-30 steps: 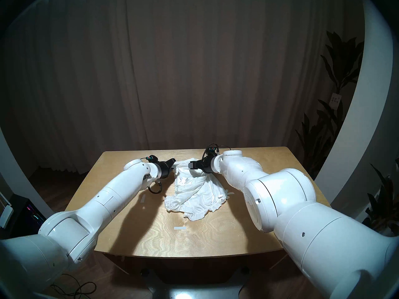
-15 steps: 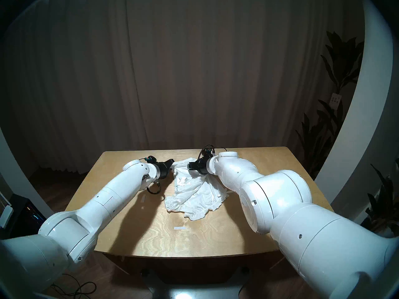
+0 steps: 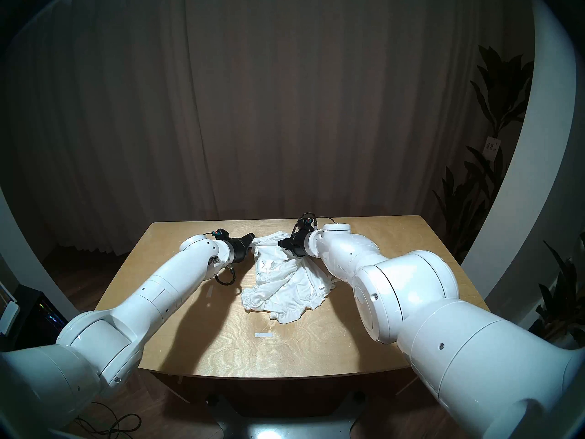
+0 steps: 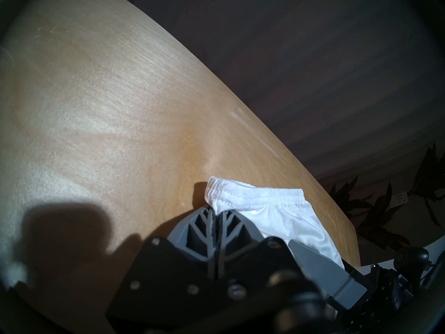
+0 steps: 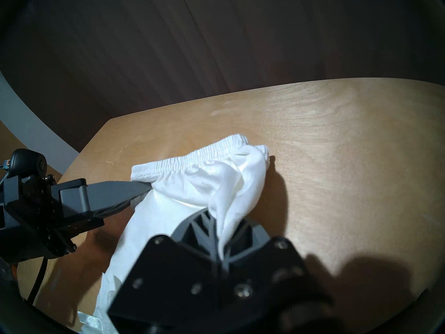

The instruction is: Fold the pants in half lengthwise, then in half again, and set them down flat

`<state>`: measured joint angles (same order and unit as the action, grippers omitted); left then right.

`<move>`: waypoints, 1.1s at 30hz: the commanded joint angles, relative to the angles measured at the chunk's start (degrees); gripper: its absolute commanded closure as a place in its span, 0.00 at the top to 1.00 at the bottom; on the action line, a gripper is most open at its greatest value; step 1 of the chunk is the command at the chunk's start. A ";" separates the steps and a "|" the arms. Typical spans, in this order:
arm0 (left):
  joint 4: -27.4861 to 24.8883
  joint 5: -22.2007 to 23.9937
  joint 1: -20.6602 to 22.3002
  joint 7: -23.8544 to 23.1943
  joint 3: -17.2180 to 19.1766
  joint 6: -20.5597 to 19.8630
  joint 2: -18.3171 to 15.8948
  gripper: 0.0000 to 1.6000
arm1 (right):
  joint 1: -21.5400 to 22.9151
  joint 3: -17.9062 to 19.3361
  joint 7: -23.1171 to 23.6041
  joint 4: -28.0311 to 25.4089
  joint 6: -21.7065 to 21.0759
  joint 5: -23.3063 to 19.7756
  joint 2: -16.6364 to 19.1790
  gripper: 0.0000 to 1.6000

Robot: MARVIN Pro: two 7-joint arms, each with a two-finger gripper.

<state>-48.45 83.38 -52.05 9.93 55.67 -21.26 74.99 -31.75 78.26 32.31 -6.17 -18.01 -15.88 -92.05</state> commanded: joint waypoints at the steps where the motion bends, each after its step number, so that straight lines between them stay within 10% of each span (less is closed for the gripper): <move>1: -4.07 0.74 0.45 -1.92 0.73 -0.84 -0.83 0.00 | 2.46 1.14 2.61 -1.31 -0.39 -1.09 2.21 0.00; 33: -30.10 6.47 -14.56 -7.70 6.25 -6.74 -14.47 0.00 | 0.32 0.91 27.15 -1.29 0.48 -0.60 8.20 0.00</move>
<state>-72.31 89.17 -64.59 3.98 59.77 -28.17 64.40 -31.47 80.01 53.69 -6.58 -17.93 -17.14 -86.11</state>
